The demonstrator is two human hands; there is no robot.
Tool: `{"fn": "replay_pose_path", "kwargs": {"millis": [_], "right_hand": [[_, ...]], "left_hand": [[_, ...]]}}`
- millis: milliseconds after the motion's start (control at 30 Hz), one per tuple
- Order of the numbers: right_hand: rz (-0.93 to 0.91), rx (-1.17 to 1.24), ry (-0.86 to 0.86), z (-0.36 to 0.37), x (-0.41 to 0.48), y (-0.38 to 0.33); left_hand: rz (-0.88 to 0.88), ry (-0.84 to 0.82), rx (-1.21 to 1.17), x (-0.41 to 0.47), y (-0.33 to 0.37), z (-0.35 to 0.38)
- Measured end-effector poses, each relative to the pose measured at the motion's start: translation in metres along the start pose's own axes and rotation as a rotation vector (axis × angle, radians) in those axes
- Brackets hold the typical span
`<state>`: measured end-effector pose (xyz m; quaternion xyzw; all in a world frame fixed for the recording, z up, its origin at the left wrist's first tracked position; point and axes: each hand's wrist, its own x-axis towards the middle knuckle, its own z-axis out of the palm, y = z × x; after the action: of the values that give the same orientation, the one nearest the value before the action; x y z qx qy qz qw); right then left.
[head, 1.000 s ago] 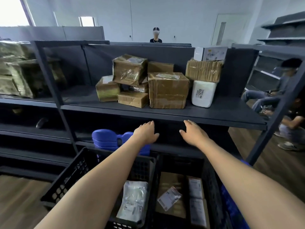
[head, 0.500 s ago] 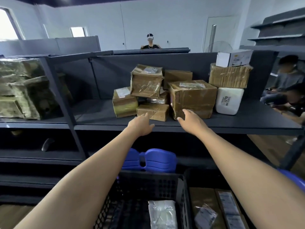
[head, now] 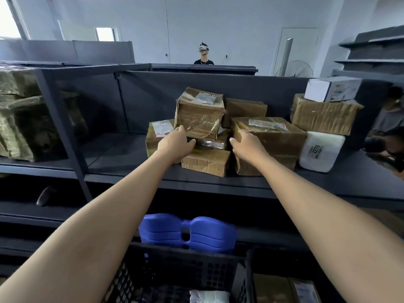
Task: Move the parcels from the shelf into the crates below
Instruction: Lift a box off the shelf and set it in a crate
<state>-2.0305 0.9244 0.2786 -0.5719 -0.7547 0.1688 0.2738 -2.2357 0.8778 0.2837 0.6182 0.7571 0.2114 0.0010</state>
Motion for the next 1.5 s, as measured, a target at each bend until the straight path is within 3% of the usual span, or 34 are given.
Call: {"fn": "replay_pose_path", "kwargs": {"millis": [200, 800, 1133, 1500], "right_hand": [[-0.017, 0.089, 0.221, 0.006, 0.041, -0.036], [0.270, 0.523, 0.115, 0.020, 0.136, -0.064], [0.290, 0.563, 0.086, 0.028, 0.140, -0.067], [0.208, 0.598, 0.184, 0.015, 0.107, -0.073]], "left_hand": [[-0.049, 0.060, -0.088, 0.049, -0.017, -0.009], [-0.193, -0.030, -0.565, 0.155, -0.042, -0.010], [-0.255, -0.073, -0.803, 0.164, -0.033, -0.005], [-0.256, 0.043, -0.908, 0.134, -0.022, -0.012]]}}
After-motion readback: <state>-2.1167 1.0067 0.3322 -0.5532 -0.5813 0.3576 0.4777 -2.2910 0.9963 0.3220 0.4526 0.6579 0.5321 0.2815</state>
